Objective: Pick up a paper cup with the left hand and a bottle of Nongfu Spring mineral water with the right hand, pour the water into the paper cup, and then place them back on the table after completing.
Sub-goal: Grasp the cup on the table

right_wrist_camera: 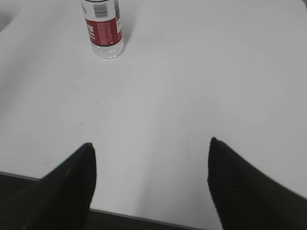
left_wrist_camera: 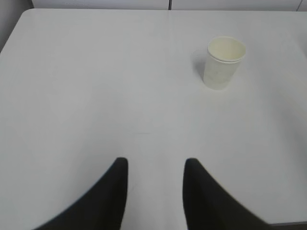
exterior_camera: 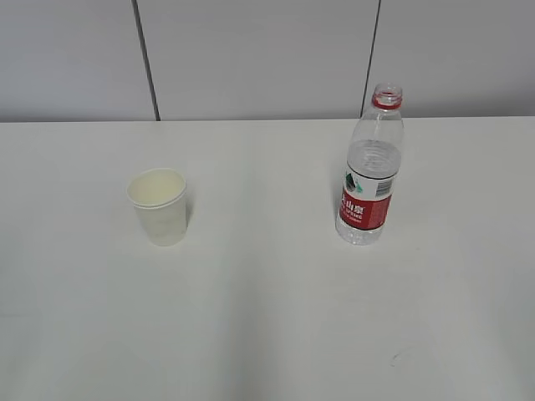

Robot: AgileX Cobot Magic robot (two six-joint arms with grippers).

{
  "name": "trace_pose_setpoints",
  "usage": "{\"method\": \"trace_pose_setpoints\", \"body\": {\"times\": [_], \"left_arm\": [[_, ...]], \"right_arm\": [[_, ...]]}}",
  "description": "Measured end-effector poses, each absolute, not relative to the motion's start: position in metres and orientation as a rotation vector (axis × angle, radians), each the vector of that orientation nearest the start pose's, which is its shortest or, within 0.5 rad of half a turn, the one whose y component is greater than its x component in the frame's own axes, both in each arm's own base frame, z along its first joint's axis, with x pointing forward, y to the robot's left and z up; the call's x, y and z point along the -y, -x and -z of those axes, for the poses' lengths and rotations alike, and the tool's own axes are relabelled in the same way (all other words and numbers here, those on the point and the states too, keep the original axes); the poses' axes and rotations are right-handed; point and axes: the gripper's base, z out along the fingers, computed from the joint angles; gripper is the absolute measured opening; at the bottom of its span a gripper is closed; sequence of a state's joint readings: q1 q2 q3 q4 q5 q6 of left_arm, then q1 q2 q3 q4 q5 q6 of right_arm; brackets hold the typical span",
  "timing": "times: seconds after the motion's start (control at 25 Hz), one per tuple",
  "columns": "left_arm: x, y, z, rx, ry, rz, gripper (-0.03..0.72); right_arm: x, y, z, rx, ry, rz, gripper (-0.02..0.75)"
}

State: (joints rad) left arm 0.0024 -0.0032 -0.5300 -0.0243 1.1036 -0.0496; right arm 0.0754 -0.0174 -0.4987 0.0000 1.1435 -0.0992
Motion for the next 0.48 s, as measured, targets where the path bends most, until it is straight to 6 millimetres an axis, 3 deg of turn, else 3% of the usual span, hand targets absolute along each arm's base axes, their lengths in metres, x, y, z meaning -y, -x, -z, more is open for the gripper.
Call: {"method": "trace_pose_setpoints", "body": {"times": [0.48], "left_arm": [[0.0020, 0.0108, -0.2821, -2.054, 0.051, 0.058, 0.249]], "right_arm": [[0.0008, 0.0110, -0.2702, -2.103, 0.184, 0.014, 0.534]]}}
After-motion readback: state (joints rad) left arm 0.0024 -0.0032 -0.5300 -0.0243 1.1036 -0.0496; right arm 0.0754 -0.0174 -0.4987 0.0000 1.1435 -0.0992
